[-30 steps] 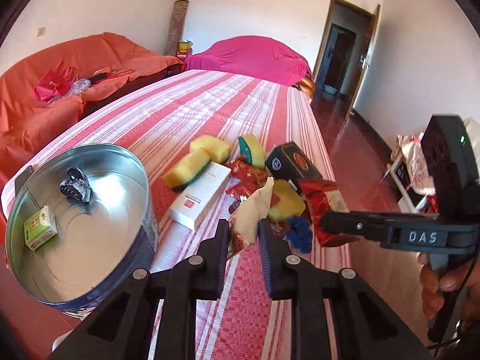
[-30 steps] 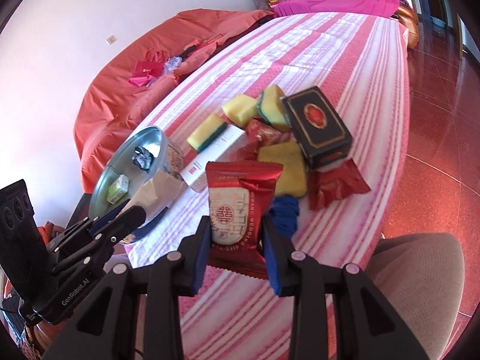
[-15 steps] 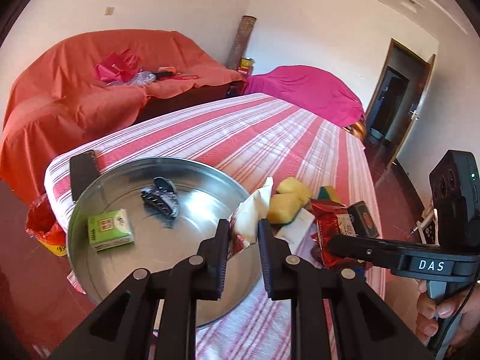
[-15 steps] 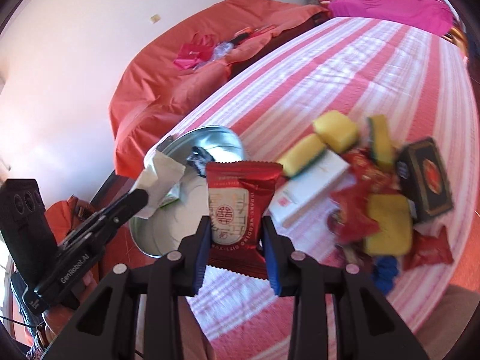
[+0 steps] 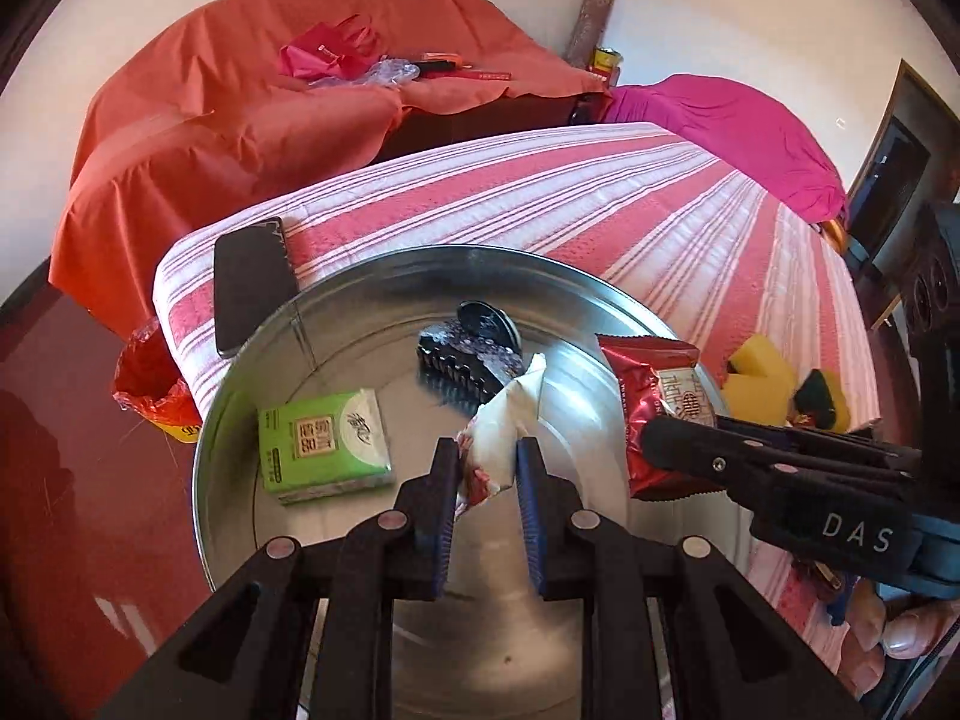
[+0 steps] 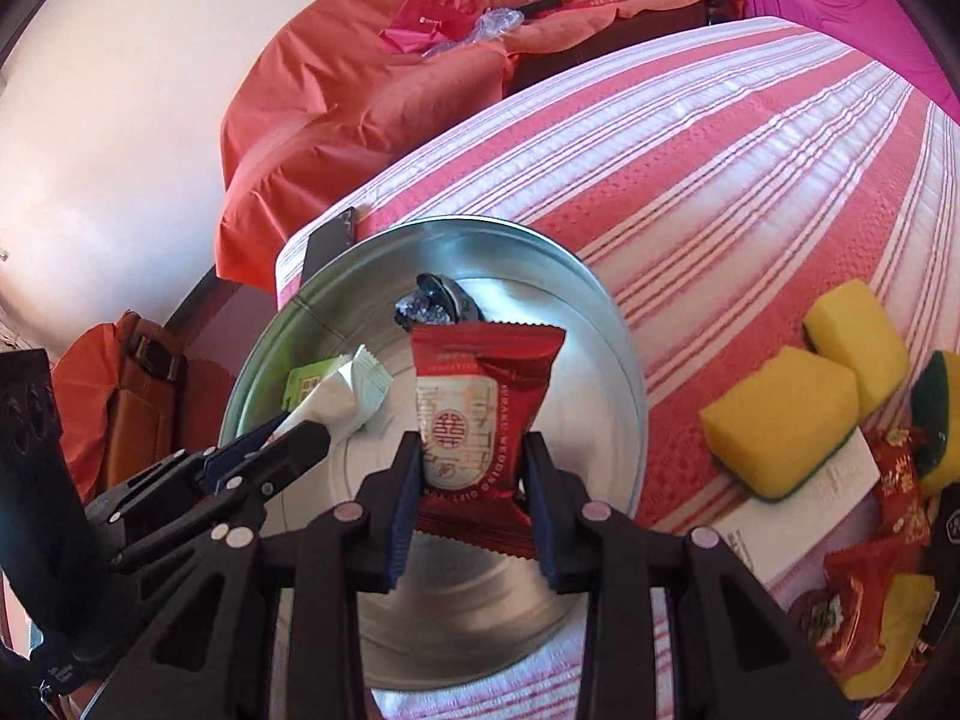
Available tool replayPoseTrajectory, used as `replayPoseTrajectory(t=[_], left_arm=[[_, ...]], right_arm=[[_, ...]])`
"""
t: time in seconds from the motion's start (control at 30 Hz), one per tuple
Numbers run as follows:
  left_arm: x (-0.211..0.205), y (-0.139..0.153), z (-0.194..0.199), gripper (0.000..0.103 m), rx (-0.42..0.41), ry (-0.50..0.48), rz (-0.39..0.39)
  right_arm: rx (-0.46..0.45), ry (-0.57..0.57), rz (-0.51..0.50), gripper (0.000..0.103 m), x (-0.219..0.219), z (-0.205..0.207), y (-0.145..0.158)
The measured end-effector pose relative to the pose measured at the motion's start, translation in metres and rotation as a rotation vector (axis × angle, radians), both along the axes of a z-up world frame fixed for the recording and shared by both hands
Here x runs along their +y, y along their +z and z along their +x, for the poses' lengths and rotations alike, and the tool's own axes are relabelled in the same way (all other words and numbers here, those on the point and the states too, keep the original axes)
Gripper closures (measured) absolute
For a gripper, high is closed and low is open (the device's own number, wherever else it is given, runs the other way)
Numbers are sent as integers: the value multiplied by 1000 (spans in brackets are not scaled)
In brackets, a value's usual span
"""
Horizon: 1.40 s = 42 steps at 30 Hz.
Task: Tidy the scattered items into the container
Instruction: 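Release the candy packet into the tin with the left gripper while the right gripper releases the red packet, then grasp the brown hair clip with the left gripper while the right gripper grasps the blue knitted item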
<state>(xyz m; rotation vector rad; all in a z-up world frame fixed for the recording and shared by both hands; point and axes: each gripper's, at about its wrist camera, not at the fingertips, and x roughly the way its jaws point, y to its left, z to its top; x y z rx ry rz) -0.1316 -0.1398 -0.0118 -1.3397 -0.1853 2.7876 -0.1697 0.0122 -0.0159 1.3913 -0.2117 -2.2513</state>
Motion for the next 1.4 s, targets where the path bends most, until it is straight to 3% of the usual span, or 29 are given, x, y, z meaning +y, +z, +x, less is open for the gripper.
replayPoseTrajectory(t=[0.03,0.1,0.23,0.27,0.3,0.43,0.53,0.7,0.9,1.17,1.4], left_arm=[[0,-2,-6,80,-2,7,-6],[-1,-5,-16,54,-18,23,-11],[-12,-7,-21,37,-29,62,40],[-15,-7,-20,33,-30,71,66],[-17,-6,-18,32,-26,80,84],[-17,3,-3,32,8,113,110],[-9,11,11,32,48,114,72],[9,24,35,30,109,84,20],[51,31,76,23,186,-1,63],[115,20,110,23,174,-191,7],[140,0,122,23,124,-238,8]], right_arm=[[-1,2,9,70,-3,-8,-2],[6,22,25,67,-11,-23,-6],[15,3,53,65,-10,-37,-8],[17,-9,48,58,-6,-37,-7],[20,-18,37,54,-2,-35,-6],[27,-49,7,53,11,-24,0],[29,-79,-37,53,22,-11,6],[79,-108,-39,53,41,20,22],[136,-151,-28,53,77,81,23],[79,-234,18,54,132,155,-23],[88,-395,28,54,192,174,-30]])
